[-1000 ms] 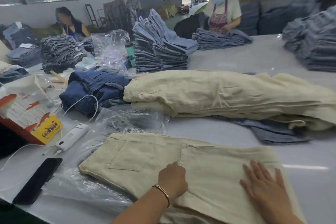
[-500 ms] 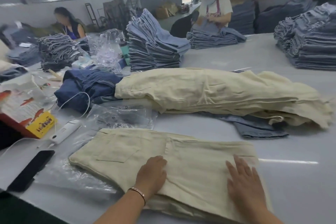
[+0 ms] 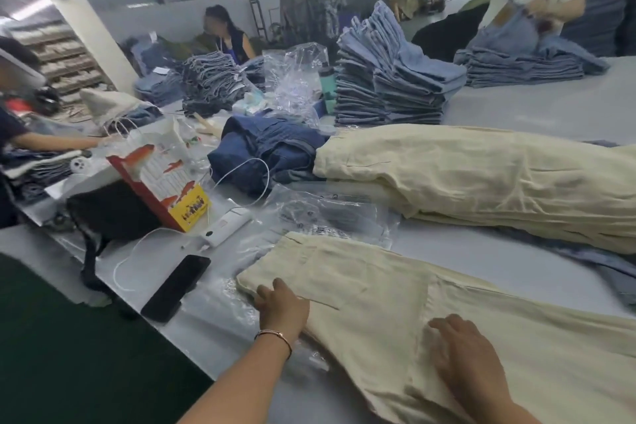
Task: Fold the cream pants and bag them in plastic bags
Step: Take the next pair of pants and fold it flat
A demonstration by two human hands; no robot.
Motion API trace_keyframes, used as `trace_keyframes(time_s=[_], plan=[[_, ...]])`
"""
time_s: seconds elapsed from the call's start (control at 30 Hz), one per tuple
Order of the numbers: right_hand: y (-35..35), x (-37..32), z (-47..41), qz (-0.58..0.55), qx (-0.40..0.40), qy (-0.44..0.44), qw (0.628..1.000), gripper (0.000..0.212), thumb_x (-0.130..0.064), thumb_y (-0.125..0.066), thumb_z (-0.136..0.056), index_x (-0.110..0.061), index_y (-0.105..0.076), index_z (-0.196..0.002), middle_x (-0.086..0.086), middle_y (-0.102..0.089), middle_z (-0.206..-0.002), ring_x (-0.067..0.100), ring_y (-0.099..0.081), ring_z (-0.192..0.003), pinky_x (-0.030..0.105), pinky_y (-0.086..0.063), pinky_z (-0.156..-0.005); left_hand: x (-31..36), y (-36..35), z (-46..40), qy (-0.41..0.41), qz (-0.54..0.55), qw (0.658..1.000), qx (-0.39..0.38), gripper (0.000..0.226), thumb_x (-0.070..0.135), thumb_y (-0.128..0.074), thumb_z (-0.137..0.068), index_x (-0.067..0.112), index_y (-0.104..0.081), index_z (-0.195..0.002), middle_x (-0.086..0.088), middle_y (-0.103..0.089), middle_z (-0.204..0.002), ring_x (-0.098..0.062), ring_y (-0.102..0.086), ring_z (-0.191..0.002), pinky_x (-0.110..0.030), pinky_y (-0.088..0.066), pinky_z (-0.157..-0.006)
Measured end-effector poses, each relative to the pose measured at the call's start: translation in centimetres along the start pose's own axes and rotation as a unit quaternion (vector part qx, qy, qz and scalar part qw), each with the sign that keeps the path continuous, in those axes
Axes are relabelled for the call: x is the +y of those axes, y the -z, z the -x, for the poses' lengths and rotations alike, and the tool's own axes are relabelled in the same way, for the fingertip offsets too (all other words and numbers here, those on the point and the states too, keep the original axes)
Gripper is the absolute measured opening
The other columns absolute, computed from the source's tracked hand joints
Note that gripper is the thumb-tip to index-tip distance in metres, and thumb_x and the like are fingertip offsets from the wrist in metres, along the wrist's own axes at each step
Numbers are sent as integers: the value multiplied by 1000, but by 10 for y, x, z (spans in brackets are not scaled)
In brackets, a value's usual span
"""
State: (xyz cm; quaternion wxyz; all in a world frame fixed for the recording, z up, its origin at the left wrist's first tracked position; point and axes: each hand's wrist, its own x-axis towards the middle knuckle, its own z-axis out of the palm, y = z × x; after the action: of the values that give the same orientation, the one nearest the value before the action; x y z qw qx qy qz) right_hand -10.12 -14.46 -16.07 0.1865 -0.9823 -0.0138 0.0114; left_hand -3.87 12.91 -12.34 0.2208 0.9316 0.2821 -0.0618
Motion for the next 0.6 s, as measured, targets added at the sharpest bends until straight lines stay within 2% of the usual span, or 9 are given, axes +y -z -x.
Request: trace_keyframes(time_s=[0.1,0.2,0.3,0.37,0.43,0.5,0.53,0.6], plan=[[-9,-27,-18,-8,32,-121,992,12,-30,-47,-89,-28,-54,-99,-6,-51,-99,18,-51,-99,31,-43,-78,-11,22,-41,80,96,992,-20,62,21,-62,-82,5,-31,-134,-23,-29,-137,-41,-45,-119,-41,-44,-101],[-16,-48,-37,-38,54,-188,980,3,-22,-49,-86,-21,-48,-89,3,-54,-94,25,-54,-95,33,-40,-73,-21,37,-76,139,243,960,-19,71,14,-68,-78,2,-27,-134,-26,-26,-136,-43,-52,-108,-43,-49,-94],[-21,-62,-47,-32,71,-234,969,4,-19,-52,-84,-17,-48,-85,8,-57,-94,29,-55,-92,34,-39,-72,-27,41,-96,114,342,932,42,74,9,-70,-74,5,-27,-134,-24,-26,-133,-37,-51,-88,-37,-49,-79],[-23,-68,-49,-27,81,-251,964,5,-17,-52,-83,-16,-48,-84,9,-57,-93,30,-54,-90,35,-37,-71,-27,41,-109,116,409,903,55,76,11,-74,-71,7,-30,-133,-24,-32,-129,-34,-50,-82,-34,-47,-73],[-26,-71,-50,-16,86,-264,961,6,-16,-53,-82,-15,-47,-84,9,-57,-91,30,-54,-89,35,-35,-69,-22,43,-118,151,510,847,11,64,12,-79,-68,0,-43,-119,-22,-51,-111,-32,-56,-78,-36,-52,-69],[-27,-73,-51,-19,88,-268,959,7,-14,-53,-81,-15,-47,-83,9,-56,-89,30,-53,-88,35,-34,-69,-16,44,-120,142,574,804,-58,34,11,-75,-68,-3,-57,-94,-15,-59,-78,-24,-55,-58,-29,-47,-53],[-28,-73,-51,-29,91,-269,958,7,-13,-54,-81,-15,-47,-82,9,-55,-86,30,-52,-86,36,-35,-69,-12,45,-117,128,587,794,-91,23,11,-72,-69,-1,-58,-82,-13,-56,-68,-21,-50,-51,-25,-41,-47],[-29,-71,-49,-66,97,-268,956,9,-8,-54,-79,-14,-47,-78,7,-55,-79,31,-51,-79,37,-37,-67,-2,47,-107,86,590,793,-126,16,15,-64,-67,2,-54,-68,-12,-49,-61,-18,-44,-44,-21,-34,-42]])
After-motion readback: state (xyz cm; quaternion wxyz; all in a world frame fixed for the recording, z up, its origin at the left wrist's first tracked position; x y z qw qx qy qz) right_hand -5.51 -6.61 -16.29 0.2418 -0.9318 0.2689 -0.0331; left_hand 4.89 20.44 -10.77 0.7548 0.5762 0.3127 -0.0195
